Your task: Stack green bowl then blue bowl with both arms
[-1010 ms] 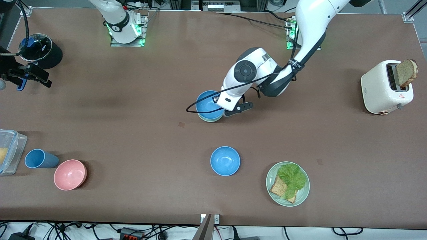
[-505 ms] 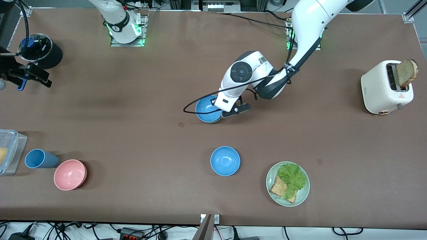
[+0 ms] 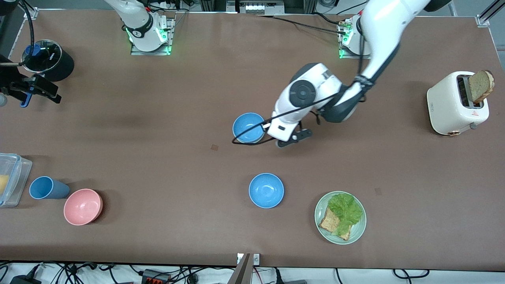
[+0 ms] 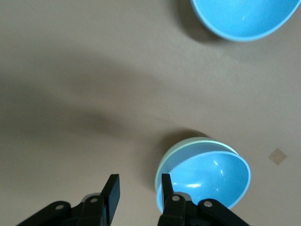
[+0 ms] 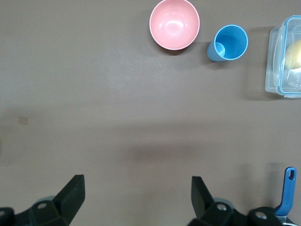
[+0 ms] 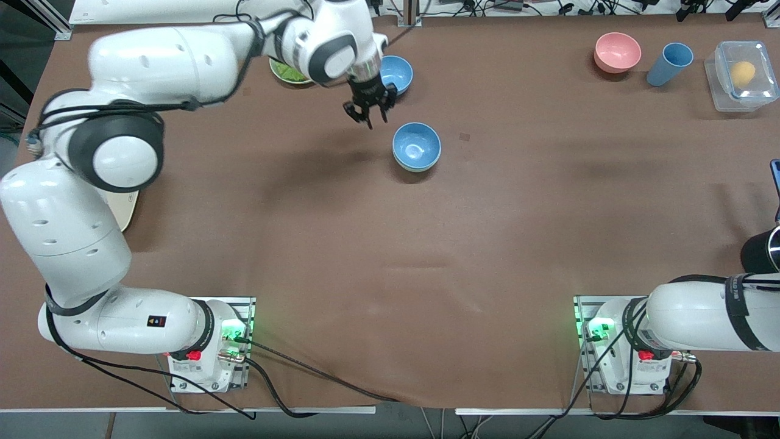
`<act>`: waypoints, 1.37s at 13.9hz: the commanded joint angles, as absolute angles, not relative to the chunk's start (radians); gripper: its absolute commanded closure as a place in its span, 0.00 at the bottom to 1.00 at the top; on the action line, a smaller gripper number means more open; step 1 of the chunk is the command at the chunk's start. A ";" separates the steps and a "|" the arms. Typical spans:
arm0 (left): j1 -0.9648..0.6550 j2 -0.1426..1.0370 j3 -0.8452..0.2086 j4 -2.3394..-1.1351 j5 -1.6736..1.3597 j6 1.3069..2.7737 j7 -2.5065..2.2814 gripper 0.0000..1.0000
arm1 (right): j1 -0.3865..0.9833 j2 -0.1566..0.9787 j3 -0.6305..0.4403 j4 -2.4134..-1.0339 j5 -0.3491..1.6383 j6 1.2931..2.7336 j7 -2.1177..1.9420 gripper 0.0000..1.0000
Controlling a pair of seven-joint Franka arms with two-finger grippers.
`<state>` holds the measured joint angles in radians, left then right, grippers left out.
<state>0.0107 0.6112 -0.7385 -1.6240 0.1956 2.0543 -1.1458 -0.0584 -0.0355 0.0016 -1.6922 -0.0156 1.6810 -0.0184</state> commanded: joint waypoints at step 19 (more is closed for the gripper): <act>0.062 0.171 -0.165 -1.571 -0.072 1.597 -0.178 0.00 | -0.055 -0.069 -0.002 -1.721 -0.021 1.664 -0.020 0.00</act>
<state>0.1812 0.2987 -0.3323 -1.4586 -0.0424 1.5801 -0.2065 -0.0584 -0.0380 0.0015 -1.6926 -0.0156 1.6765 -0.0187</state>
